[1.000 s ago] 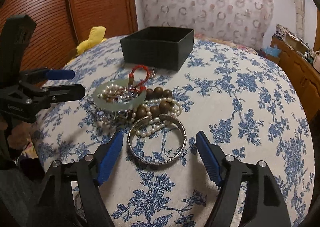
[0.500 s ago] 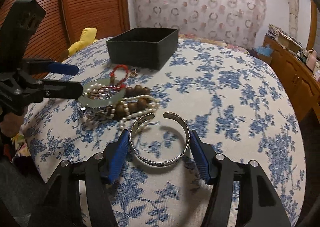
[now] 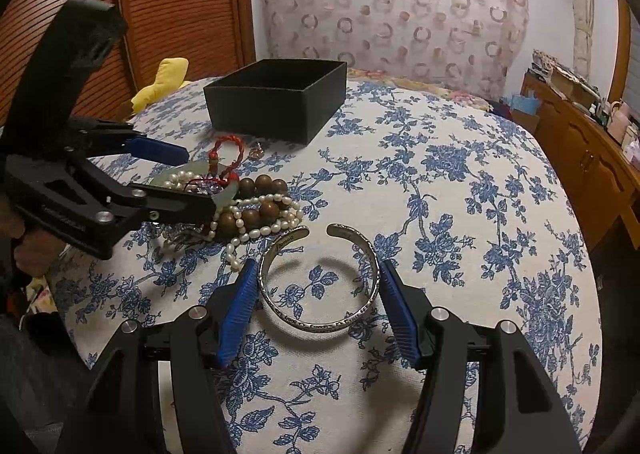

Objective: Organize jewelry
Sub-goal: 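Grasp the silver cuff bracelet with the right tool while the left tool grasps the jade bangle, then carry the jade bangle and silver cuff into the black box and release both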

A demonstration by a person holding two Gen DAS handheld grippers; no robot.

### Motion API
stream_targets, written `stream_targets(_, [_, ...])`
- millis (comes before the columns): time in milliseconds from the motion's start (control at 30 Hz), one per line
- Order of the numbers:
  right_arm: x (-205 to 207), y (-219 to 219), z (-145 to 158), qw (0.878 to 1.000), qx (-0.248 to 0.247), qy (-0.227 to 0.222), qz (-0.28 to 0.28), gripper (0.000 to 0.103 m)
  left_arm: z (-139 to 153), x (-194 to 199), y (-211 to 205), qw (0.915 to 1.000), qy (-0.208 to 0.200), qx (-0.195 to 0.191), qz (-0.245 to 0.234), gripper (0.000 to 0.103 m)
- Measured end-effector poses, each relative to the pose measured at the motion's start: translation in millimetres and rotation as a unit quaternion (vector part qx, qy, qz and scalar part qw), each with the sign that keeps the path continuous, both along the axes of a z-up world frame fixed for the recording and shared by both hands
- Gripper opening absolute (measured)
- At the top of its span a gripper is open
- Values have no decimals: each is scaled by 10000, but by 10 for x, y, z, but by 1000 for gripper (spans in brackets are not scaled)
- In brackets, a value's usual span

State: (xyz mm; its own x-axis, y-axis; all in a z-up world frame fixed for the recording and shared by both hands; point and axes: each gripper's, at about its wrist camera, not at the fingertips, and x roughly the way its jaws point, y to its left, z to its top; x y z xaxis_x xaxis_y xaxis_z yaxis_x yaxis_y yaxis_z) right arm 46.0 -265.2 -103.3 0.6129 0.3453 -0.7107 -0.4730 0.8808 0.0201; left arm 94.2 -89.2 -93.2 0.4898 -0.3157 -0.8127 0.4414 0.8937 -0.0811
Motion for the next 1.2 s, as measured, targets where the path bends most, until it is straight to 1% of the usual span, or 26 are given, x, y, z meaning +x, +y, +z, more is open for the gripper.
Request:
stream_targets(100, [13, -20, 19, 10000, -30, -12, -2, 63, -23, 19, -50, 9999, -3, 105, -102, 79])
stream_targets(133, [18, -24, 26, 10000, -41, -13, -6, 63, -32, 26, -59, 9998, 11, 126, -122, 74])
stream_targets(233, [26, -43, 44, 10000, -68, -29, -12, 63, -23, 22, -66, 9998, -6, 125, -166, 69])
stream_targets(367, [51, -54, 92, 9999, -100, -68, -18, 63, 46, 12, -11, 9999, -120, 55, -72, 69])
stream_targets(433, [63, -45, 133, 9999, -104, -111, -8, 63, 115, 1, 30, 9997, -238, -2, -8, 69])
stream_targets(500, [79, -31, 201, 9998, -92, -195, 13, 63, 211, 2, 76, 9993, -359, -113, 56, 69])
stream_targets(600, [113, 8, 294, 9994, -52, -325, 68, 63, 330, 5, 133, 9981, -580, -177, 145, 69])
stream_targets(733, [209, 95, 385, 9988, -90, -465, 131, 63, 418, 64, 231, 9964, -747, -266, 289, 69])
stream_targets(867, [311, 188, 480, 9979, -105, -615, 199, 63, 478, 122, 305, 9950, -871, -282, 400, 69])
stream_targets(1033, [477, 261, 623, 9963, 69, -818, 249, 63, 571, 174, 399, 9930, -1020, -304, 515, 69])
stream_targets(1200, [673, 338, 715, 9946, 117, -987, 300, 63, 645, 267, 521, 9905, -1155, -326, 666, 69])
